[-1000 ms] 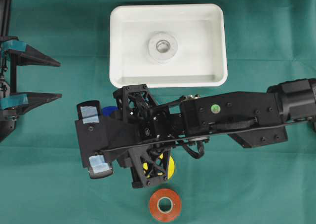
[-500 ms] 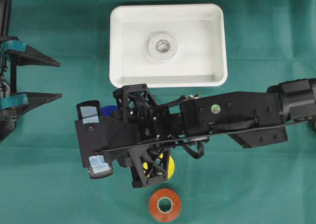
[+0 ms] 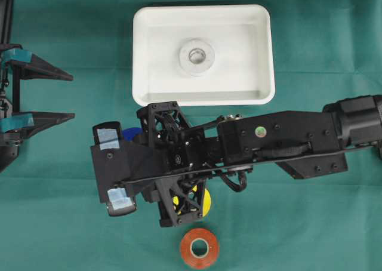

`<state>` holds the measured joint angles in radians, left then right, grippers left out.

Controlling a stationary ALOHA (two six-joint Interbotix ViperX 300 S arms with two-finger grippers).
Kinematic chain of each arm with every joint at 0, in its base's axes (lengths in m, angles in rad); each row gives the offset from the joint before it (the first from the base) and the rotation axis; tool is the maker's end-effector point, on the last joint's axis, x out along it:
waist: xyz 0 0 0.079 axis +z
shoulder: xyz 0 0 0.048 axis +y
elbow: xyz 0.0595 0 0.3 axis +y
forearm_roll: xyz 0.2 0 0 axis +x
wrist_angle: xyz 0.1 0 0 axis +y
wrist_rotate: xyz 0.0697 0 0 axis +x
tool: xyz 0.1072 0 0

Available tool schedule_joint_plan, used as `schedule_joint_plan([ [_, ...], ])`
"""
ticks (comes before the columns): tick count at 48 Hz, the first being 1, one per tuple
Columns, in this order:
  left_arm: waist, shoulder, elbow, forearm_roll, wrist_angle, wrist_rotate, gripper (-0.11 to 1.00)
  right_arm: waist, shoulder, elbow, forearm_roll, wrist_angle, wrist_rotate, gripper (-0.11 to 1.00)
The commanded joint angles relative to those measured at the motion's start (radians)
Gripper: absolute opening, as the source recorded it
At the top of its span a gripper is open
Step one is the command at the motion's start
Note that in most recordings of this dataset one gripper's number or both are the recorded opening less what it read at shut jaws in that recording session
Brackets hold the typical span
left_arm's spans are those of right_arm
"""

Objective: Pick up the tape from a random location and place it into the white case.
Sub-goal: 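Lift the blue roll and carry it over the white tray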

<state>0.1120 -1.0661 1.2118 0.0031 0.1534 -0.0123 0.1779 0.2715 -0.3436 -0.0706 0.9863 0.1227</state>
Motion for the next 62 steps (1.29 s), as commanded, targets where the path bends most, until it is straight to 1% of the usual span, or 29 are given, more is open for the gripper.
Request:
schedule_joint_plan([
  [1,0.002,0.009,-0.009,-0.002,-0.005,0.002,0.93,0.0,-0.044,-0.029,-0.003,-0.002,0.002,0.31],
  [7,0.002,0.009,-0.009,-0.002,-0.005,0.002,0.93,-0.005,-0.044,-0.029,-0.012,-0.002,0.003,0.31],
  [15,0.002,0.009,-0.009,0.0,-0.005,0.002,0.93,-0.032,-0.044,-0.029,-0.021,-0.002,0.003,0.31],
  [26,0.002,0.009,-0.009,-0.002,-0.002,0.002,0.93,-0.114,-0.043,-0.028,-0.021,-0.003,0.002,0.31],
  [46,0.003,0.009,-0.011,-0.002,-0.002,0.003,0.93,-0.321,-0.028,-0.02,-0.021,-0.009,-0.009,0.31],
  [53,0.002,0.009,-0.009,-0.002,-0.002,0.003,0.93,-0.373,-0.012,-0.02,-0.021,-0.017,-0.014,0.31],
  [62,0.003,0.009,-0.011,-0.002,-0.002,0.003,0.93,-0.399,-0.011,-0.02,-0.021,-0.025,-0.02,0.31],
])
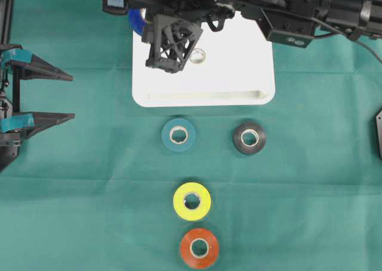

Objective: Pick up the tape from a random location and place it into the white case.
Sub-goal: 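Lift the blue roll and carry it over the white tray, then lower the blue roll into the tray beside the white roll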

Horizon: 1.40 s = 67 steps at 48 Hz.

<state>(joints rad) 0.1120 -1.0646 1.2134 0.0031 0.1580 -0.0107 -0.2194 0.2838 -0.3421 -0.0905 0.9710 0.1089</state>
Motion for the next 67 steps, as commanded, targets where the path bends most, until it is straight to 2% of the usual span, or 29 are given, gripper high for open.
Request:
schedule_joint_plan([
  [1,0.002,0.008,-0.012,0.0,-0.006,0.002,0.93,-0.003,-0.023,-0.021,-0.002,-0.008,-0.009,0.31],
  [8,0.003,0.008,-0.011,0.0,-0.005,0.002,0.93,-0.02,-0.048,0.018,-0.002,0.009,-0.02,0.31],
  [15,0.002,0.008,-0.012,0.0,-0.003,0.002,0.93,-0.031,-0.11,0.103,-0.003,-0.005,-0.015,0.31],
  [48,0.002,0.008,-0.011,0.0,-0.003,0.0,0.93,-0.098,-0.456,0.584,-0.002,-0.19,0.026,0.31],
  [54,0.002,0.008,-0.011,-0.002,-0.003,0.0,0.93,-0.104,-0.483,0.62,-0.002,-0.221,0.031,0.31],
  [67,0.002,0.008,-0.011,0.0,-0.002,-0.003,0.93,-0.106,-0.471,0.623,-0.002,-0.229,0.029,0.31],
])
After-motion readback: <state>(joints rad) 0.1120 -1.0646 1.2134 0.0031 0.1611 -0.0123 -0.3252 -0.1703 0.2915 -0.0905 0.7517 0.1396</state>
